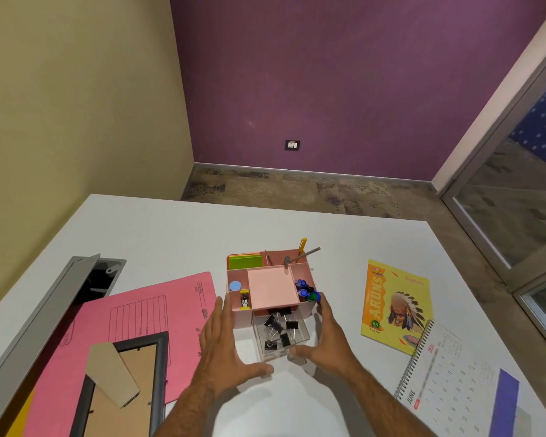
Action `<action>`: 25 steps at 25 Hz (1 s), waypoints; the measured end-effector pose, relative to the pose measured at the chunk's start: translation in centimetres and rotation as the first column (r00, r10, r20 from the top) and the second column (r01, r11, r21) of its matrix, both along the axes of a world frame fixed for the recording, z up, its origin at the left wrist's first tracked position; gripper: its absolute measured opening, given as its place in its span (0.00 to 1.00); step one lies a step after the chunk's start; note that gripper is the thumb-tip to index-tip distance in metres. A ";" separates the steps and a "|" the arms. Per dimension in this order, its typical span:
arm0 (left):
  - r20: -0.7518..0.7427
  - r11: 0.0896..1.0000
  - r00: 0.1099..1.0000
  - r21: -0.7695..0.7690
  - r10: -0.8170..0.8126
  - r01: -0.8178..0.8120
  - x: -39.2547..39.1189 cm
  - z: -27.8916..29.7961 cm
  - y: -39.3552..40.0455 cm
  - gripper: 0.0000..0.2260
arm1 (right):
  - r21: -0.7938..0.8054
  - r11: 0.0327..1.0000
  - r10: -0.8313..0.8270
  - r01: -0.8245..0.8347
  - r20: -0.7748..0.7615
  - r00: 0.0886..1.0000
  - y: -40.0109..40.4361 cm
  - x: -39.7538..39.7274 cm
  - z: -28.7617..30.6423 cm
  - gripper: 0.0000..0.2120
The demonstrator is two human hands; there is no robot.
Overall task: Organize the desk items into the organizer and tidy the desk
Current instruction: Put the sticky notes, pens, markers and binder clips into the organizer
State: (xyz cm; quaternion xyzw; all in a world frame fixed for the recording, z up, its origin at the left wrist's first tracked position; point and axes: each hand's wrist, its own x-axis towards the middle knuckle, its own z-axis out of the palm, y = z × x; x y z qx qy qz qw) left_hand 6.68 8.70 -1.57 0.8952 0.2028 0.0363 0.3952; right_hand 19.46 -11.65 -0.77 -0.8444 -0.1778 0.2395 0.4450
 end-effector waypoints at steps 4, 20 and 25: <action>0.037 0.985 0.997 -0.165 0.063 -0.056 0.7 0.1 -0.4 0.63 | 0.063 0.996 -0.066 0.065 0.017 0.998 0.7 -0.2 -0.2 0.60; 0.086 0.879 0.927 -0.360 0.365 -0.313 3.4 0.4 0.0 0.34 | 0.139 0.888 -0.440 0.439 -0.029 0.898 3.8 1.4 -0.1 0.31; 0.042 0.737 0.866 -0.548 0.498 -0.396 4.0 1.1 -1.1 0.24 | 0.175 0.908 -0.360 0.381 -0.140 0.922 3.9 1.3 -0.5 0.35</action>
